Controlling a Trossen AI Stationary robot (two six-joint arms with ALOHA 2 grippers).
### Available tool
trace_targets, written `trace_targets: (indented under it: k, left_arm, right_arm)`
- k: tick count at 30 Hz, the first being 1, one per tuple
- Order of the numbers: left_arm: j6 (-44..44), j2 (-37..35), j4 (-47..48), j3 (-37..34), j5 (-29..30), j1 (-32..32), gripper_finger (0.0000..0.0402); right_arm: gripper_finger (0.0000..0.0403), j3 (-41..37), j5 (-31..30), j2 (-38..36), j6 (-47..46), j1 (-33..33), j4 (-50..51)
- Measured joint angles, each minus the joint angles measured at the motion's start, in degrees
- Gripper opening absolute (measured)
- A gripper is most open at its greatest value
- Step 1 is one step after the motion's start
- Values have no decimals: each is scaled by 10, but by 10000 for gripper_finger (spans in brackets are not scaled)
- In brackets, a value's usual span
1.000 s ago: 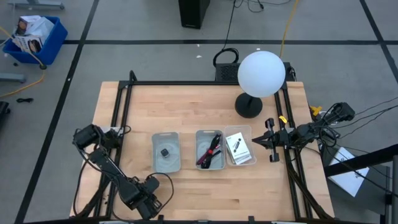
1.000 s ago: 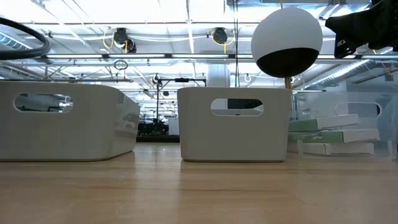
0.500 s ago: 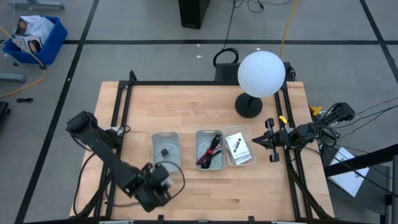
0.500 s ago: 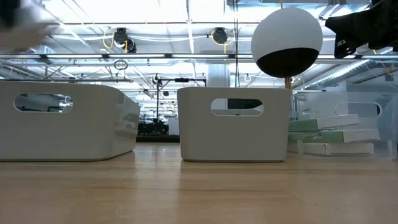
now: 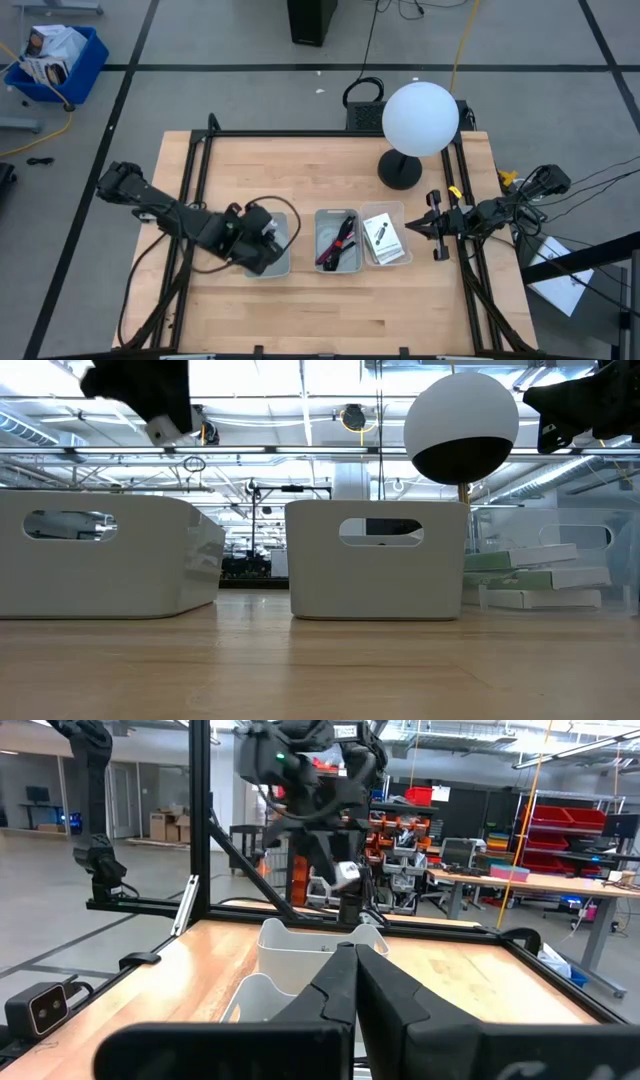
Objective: Pick and place items into bin
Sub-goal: Put the white charger adapter into the left gray bin
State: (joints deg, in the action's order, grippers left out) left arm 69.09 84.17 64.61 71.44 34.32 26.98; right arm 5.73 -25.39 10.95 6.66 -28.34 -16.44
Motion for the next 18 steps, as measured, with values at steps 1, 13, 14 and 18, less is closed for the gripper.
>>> trace_targets:
  k: [1, 13, 14, 18]
  left_arm:
    - [-8, 0, -4, -4, -10, -12, 173]
    - [-12, 1, -112, -127, -86, -78, 176]
    - [-15, 1, -129, -139, -91, -79, 176]
    - [-14, 1, -175, -174, -94, -79, 161]
  right_arm:
    - [0, 0, 0, 0, 0, 0, 0]
    - [0, 0, 0, 0, 2, 0, 0]
    - [0, 0, 0, 0, 4, 0, 0]
    - [0, 0, 0, 0, 13, 0, 1]
